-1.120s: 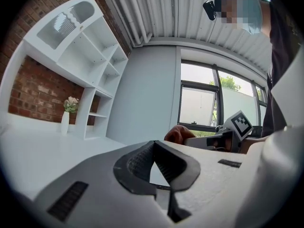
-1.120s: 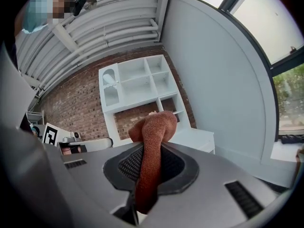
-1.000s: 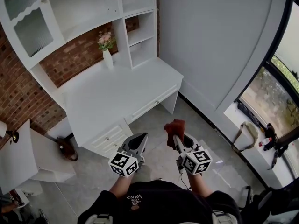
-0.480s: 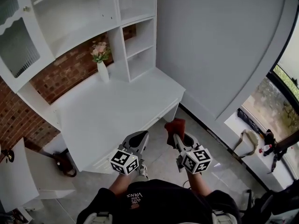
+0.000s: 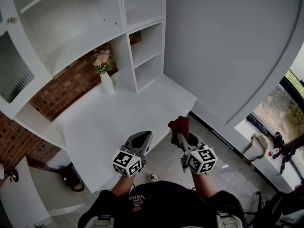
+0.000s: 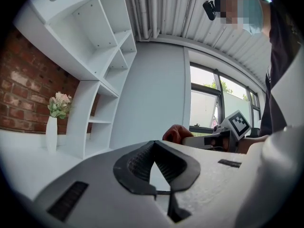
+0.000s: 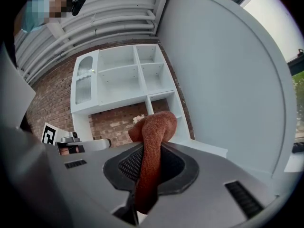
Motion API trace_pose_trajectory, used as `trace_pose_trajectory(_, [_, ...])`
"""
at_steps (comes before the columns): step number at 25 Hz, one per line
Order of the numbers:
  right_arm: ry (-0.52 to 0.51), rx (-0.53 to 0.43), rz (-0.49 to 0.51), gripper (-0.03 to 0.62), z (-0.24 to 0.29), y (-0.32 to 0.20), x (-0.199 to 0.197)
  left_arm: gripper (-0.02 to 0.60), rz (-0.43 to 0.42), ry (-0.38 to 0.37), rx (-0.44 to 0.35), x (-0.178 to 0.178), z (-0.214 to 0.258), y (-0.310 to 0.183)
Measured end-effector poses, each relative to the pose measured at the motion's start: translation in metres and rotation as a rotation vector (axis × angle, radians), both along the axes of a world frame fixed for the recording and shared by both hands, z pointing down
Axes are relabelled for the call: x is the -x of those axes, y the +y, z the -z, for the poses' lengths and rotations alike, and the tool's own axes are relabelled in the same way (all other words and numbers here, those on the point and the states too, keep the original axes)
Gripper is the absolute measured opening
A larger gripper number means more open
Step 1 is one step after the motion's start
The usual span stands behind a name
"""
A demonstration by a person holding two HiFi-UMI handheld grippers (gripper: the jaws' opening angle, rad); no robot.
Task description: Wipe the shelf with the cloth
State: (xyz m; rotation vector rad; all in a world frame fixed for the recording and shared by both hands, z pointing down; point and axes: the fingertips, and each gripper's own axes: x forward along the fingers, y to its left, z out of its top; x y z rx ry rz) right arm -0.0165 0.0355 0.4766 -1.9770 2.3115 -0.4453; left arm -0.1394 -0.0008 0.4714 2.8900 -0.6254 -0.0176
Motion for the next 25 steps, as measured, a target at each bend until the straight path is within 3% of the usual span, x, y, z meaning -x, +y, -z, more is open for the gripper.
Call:
trace_pose_trajectory(7, [0.001,0.008,-0.007,0.055,-0.003,-0.038,0.01,0.006,0.006,0.006,0.024,0.011,-0.004,-0.037])
trace_pose_trajectory(13, [0.004,0.021,0.027,0.055,-0.008,-0.068,0.006,0.006,0.063,0.013,0.059,0.014,-0.012,-0.062])
trace_pose_trajectory(19, [-0.007,0.039,0.129,0.055,-0.016,-0.106,-0.009,0.006,0.164,0.013,0.066,0.003,-0.017,-0.09])
trace_pose_trajectory(25, [-0.034,0.033,0.251,0.055,-0.014,-0.155,-0.041,0.006,0.279,0.002,0.057,-0.034,-0.015,-0.124])
